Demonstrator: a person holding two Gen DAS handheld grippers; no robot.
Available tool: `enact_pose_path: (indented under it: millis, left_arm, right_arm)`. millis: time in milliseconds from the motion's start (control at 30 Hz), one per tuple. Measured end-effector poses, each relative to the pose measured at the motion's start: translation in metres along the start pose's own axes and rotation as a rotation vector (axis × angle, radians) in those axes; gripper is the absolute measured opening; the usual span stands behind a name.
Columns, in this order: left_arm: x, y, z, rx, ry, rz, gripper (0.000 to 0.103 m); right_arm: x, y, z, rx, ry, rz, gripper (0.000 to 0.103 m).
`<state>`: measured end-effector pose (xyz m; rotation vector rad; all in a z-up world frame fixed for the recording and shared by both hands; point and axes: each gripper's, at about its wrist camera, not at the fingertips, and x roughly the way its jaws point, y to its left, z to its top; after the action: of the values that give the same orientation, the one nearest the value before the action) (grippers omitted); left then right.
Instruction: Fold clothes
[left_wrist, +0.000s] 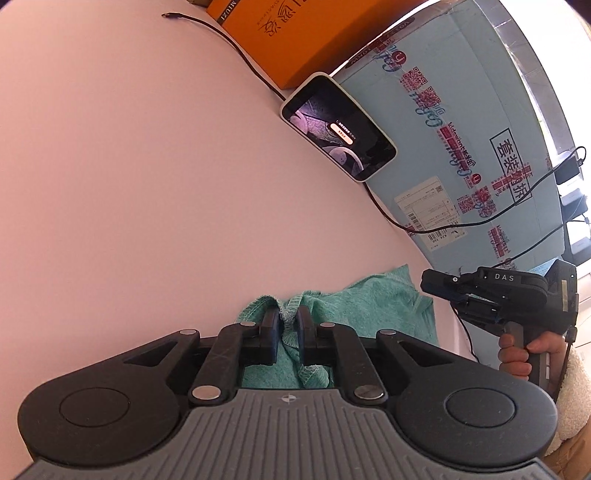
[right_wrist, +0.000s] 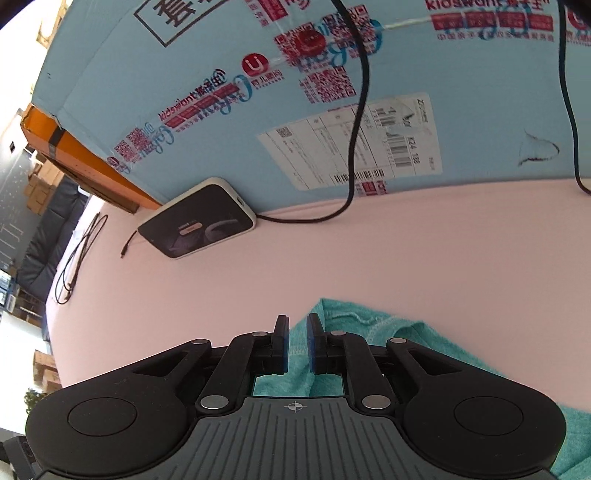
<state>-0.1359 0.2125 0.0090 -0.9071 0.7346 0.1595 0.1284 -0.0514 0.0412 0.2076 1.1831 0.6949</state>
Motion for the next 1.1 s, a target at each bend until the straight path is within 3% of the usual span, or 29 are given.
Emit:
enact_pose_path:
  millis: [133, 233, 267, 367, 600, 833, 933, 967, 1000, 1033, 1100]
  left_arm:
    - [-0.002, 0.001, 0.001, 0.002, 0.005, 0.002, 0.010]
    - [-0.002, 0.001, -0.001, -0.002, 0.005, -0.001, 0.010]
    - [-0.002, 0.001, -0.001, -0.003, 0.005, -0.001, 0.010]
    - [-0.003, 0.001, -0.001, -0.005, 0.001, 0.002, 0.010]
    - [-0.005, 0.003, -0.002, 0.006, -0.010, 0.026, 0.009]
    - [-0.008, 0.000, -0.002, 0.050, -0.014, 0.057, 0.009]
    - [-0.012, -0.001, 0.000, 0.061, -0.015, 0.063, 0.011]
    - [-0.014, -0.001, 0.001, 0.060, -0.013, 0.061, 0.012]
    - [-0.016, -0.002, 0.002, 0.062, -0.009, 0.052, 0.012]
    - [-0.017, -0.004, 0.002, 0.065, -0.005, 0.036, 0.013]
    - [-0.020, -0.009, 0.002, 0.080, 0.006, 0.000, 0.016]
  right_arm:
    - [0.010, -0.008, -0.008, 0.070, 0.044, 0.027, 0.033]
    - [0.015, -0.007, -0.013, 0.082, 0.054, 0.047, 0.035]
    - [0.017, -0.005, -0.014, 0.073, 0.049, 0.038, 0.033]
    - [0.022, -0.001, -0.013, 0.056, 0.023, 0.023, 0.005]
    - [0.042, 0.021, 0.008, -0.142, -0.043, -0.068, 0.004]
    - [0.062, 0.030, 0.014, -0.217, -0.075, -0.082, 0.008]
    - [0.050, 0.031, 0.015, -0.206, -0.105, -0.129, 0.025]
    - [0.045, 0.031, 0.015, -0.198, -0.120, -0.150, 0.044]
    - [0.036, 0.030, 0.014, -0.185, -0.146, -0.194, 0.069]
    - [0.027, 0.032, 0.013, -0.179, -0.172, -0.245, 0.075]
    - [0.004, 0.034, 0.004, -0.192, -0.228, -0.250, 0.074]
